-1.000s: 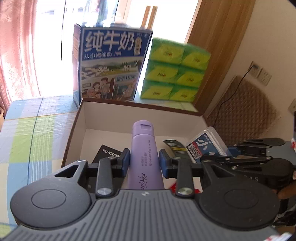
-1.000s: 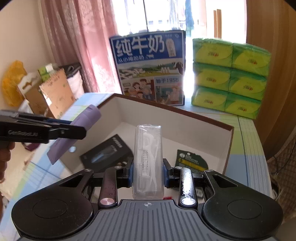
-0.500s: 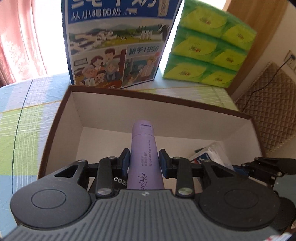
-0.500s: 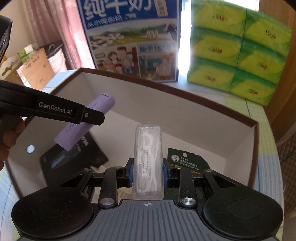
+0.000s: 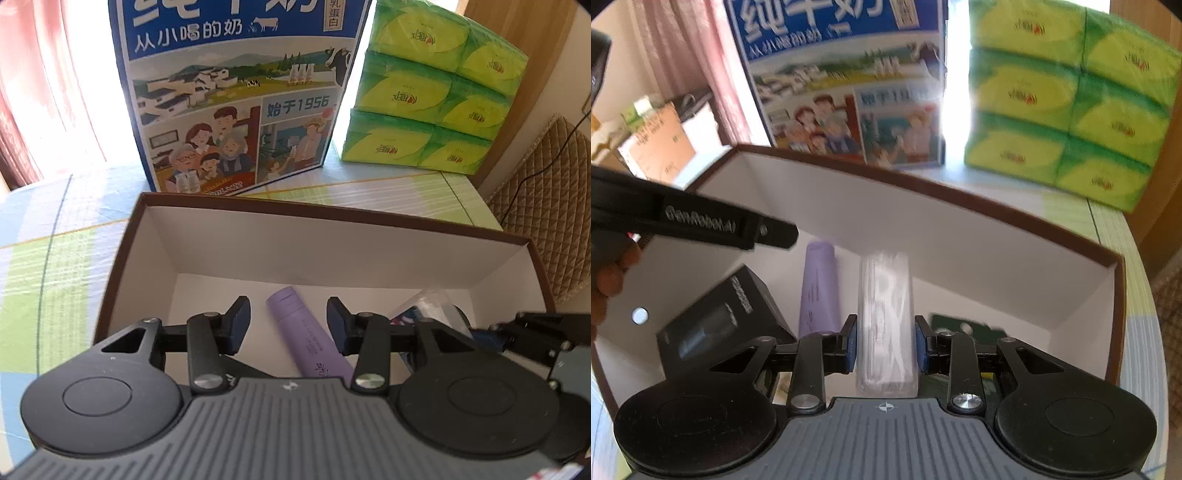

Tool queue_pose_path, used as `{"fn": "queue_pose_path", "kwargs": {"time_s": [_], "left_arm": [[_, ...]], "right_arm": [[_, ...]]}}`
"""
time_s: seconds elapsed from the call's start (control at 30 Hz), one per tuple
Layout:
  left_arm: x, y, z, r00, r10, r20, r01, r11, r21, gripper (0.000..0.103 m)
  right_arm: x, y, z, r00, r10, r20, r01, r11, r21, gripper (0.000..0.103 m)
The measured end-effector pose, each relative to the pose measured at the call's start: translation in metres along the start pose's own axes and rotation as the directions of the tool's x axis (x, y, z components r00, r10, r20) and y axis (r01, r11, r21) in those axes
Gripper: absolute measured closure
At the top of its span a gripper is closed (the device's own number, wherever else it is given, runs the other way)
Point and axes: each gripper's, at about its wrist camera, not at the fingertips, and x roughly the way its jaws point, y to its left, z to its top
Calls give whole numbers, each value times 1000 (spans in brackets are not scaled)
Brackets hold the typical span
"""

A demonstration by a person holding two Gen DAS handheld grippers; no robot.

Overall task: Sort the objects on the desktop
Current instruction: 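Open both tools to drop the tube and floss pack into the box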

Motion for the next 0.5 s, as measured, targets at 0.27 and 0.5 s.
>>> {"fn": "queue_pose_path", "kwargs": {"time_s": [0.27,0.5], "left_arm": [[-26,6,-14,999,16,40,-19,998,58,40],[-61,11,-36,997,15,75,-20,998,61,27]], "right_arm": [[-23,8,-4,998,-5,65,7,999,-36,22],[-53,13,-20,995,-3,101,5,1000,-26,3]]}}
